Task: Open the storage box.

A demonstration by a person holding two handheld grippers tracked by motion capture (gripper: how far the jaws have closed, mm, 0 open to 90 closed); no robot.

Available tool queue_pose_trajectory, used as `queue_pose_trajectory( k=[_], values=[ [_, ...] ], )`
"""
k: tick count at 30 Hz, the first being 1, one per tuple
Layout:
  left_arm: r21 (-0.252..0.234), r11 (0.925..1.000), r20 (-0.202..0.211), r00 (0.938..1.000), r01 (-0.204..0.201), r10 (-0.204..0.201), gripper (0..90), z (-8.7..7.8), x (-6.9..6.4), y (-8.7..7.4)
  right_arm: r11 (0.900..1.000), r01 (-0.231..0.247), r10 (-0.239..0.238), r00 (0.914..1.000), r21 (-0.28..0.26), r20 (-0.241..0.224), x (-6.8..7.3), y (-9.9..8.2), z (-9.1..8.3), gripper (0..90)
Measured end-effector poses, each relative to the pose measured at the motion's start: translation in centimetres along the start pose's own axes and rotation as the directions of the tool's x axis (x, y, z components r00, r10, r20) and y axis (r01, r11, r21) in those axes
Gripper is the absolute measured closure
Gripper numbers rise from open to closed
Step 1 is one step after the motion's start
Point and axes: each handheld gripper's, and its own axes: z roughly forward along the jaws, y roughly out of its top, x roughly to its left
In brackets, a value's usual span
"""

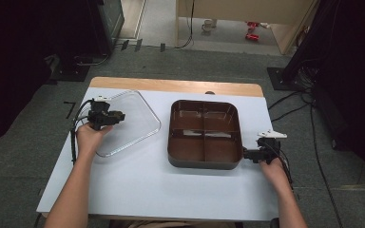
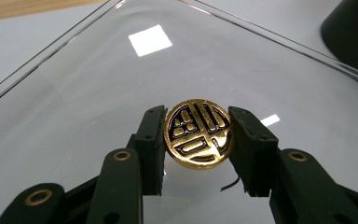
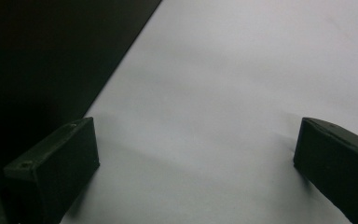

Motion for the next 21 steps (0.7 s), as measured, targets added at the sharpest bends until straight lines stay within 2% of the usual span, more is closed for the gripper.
queue_pose_trajectory(
  k=[8,11,21],
  values=[
    [0.020,0.9997,-0.031,0.9995,-0.010,0.011,58.9,1.1,0.2,-0.4,1.0000,0.000,0.000,1.0000,0.000,0.000,0.0,0.0,0.0,0.0],
    [0.038,0.9992,-0.024,0.9996,-0.010,0.011,58.9,1.6,0.2,-0.6,1.0000,0.000,0.000,1.0000,0.000,0.000,0.0,0.0,0.0,0.0],
    [0.030,0.9995,-0.014,0.9999,0.000,0.001,58.2,1.7,0.3,-0.7,1.0000,0.000,0.000,1.0000,0.000,0.000,0.0,0.0,0.0,0.0]
  ],
)
